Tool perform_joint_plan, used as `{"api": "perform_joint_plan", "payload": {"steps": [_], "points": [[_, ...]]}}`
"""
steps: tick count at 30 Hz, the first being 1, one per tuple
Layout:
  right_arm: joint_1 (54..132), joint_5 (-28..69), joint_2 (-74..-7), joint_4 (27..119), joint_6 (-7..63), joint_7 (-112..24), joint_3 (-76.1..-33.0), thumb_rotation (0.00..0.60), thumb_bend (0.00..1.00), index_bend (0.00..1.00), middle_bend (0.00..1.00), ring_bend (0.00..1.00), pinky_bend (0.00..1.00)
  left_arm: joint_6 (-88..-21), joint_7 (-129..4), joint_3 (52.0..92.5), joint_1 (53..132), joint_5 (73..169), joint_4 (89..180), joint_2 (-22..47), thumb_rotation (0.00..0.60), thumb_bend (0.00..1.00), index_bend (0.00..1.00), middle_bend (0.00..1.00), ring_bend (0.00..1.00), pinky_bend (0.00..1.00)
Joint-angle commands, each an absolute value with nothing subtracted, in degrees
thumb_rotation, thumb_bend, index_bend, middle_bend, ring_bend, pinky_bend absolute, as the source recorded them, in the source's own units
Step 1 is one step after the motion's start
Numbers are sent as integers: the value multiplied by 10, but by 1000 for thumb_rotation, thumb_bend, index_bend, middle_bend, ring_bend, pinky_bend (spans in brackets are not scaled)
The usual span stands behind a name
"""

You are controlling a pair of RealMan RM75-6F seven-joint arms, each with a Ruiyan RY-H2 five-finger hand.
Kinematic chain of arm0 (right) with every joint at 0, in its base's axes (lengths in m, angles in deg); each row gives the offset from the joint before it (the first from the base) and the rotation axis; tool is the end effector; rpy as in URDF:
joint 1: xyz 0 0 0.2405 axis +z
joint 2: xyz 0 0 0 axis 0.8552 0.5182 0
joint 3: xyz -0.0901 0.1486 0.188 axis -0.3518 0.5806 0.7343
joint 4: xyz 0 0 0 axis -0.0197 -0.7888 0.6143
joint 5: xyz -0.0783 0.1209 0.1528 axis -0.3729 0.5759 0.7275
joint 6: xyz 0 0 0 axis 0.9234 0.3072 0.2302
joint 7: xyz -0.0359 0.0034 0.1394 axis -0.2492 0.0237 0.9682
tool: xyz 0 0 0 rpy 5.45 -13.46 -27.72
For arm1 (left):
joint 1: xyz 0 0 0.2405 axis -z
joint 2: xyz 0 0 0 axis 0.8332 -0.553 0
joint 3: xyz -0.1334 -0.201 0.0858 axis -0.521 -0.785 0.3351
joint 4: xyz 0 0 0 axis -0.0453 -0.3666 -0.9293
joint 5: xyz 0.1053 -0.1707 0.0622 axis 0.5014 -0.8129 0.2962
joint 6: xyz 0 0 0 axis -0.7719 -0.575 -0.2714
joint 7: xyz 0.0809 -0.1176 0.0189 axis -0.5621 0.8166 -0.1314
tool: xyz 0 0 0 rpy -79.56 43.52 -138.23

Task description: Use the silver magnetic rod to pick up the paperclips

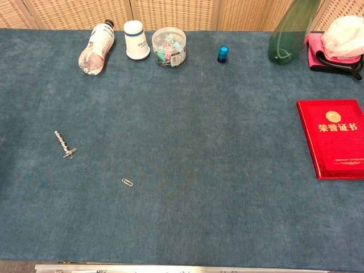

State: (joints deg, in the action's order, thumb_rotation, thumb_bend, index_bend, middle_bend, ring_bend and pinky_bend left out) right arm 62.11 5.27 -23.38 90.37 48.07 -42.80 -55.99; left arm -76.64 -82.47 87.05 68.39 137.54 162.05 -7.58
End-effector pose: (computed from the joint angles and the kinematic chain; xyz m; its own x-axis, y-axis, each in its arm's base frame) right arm -0.3267 -0.1923 0.1689 0.3140 0.0760 0.9464 -0.9424 0.1464 0.3009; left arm -0.2964 0.1796 0.1444 0.6132 0.1152 0.7815 0.7868 0.0000 -0.6173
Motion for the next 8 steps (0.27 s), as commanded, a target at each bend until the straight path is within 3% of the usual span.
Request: {"api": "perform_joint_plan", "payload": {"steps": [1,8], "points": [[625,58,-235,902,474,-431,-559,600,142,269,220,161,288,-750,-803,860,679,1372,1611,-84,600,323,412,0,0,47],[628,54,-233,904,466,-428,-564,600,142,269,220,161,288,-721,-809,855,678,1368,1605,-77,600,323,415,0,0,47]]}}
